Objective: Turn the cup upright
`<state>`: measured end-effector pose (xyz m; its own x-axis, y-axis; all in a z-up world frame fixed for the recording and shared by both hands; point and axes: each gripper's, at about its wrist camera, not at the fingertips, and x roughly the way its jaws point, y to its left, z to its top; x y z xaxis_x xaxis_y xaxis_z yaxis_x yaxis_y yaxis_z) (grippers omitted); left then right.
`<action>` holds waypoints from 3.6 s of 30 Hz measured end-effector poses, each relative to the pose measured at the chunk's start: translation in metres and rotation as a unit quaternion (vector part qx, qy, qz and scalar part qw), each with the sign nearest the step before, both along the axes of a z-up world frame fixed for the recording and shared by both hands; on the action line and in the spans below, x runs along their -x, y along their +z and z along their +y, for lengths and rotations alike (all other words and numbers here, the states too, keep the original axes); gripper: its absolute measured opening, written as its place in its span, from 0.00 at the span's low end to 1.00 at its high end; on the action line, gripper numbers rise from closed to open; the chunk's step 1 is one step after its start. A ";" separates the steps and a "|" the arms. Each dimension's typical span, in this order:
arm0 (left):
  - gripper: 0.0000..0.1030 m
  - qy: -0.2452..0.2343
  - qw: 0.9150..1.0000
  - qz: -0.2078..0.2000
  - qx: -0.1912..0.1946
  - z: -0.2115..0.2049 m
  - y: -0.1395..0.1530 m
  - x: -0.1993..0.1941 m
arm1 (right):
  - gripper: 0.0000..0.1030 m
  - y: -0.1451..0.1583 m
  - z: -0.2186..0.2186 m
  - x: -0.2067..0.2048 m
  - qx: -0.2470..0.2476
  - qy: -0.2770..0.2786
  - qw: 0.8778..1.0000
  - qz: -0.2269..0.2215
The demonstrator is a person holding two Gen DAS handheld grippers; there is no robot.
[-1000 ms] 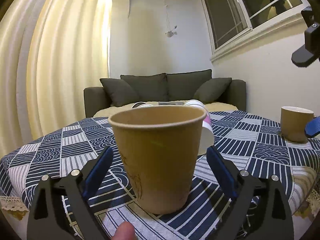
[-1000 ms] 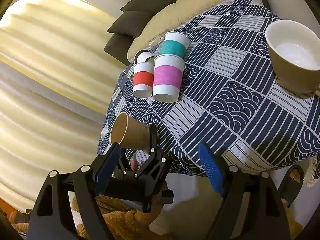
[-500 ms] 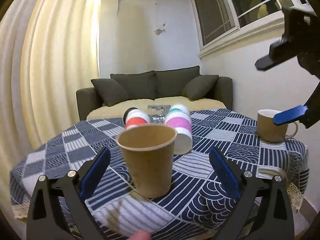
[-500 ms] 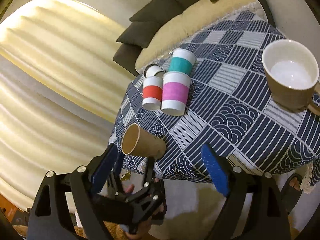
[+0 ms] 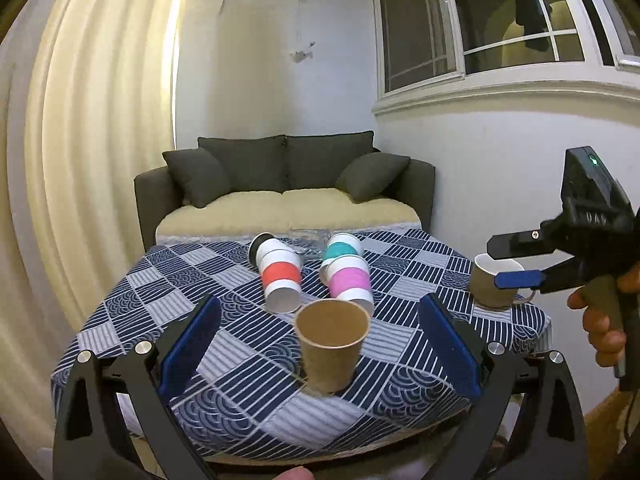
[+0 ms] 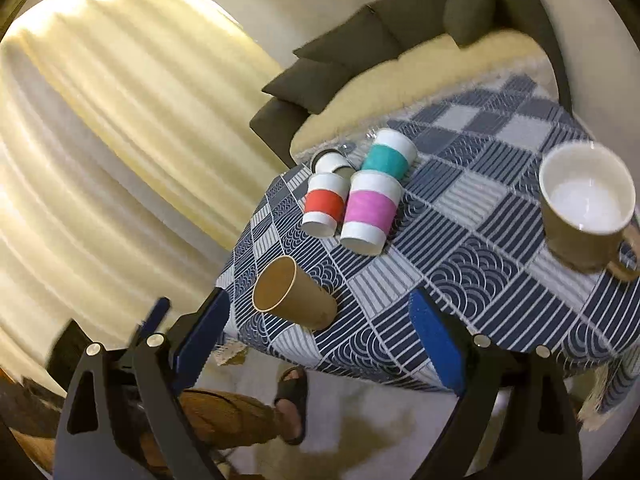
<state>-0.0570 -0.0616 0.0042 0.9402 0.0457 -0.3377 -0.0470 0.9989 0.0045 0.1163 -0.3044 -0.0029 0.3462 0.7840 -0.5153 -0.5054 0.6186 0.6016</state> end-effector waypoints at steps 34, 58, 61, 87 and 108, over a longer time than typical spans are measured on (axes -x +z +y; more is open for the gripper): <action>0.93 -0.015 0.995 0.077 0.058 0.059 -0.023 -0.019 | 0.87 -0.014 0.078 0.082 0.116 0.096 0.965 -0.216; 0.93 -0.031 0.995 0.083 0.045 0.048 -0.026 -0.020 | 0.90 -0.010 0.073 0.083 0.125 0.084 0.962 -0.226; 0.93 -0.032 0.995 0.082 0.043 0.046 -0.027 -0.020 | 0.90 -0.011 0.073 0.083 0.127 0.084 0.962 -0.227; 0.93 -0.055 0.993 0.094 0.054 0.045 -0.028 -0.022 | 0.95 -0.009 0.067 0.077 0.140 0.063 0.961 -0.230; 0.93 -0.053 0.992 0.101 0.056 0.047 -0.030 -0.024 | 0.95 -0.012 0.073 0.075 0.142 0.070 0.961 -0.228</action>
<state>-0.0335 -0.0148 -0.0255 0.8502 -0.0979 -0.5173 0.0489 0.9930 -0.1076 0.0411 -0.2311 -0.0147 0.4882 0.6897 -0.5348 -0.7662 0.6321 0.1157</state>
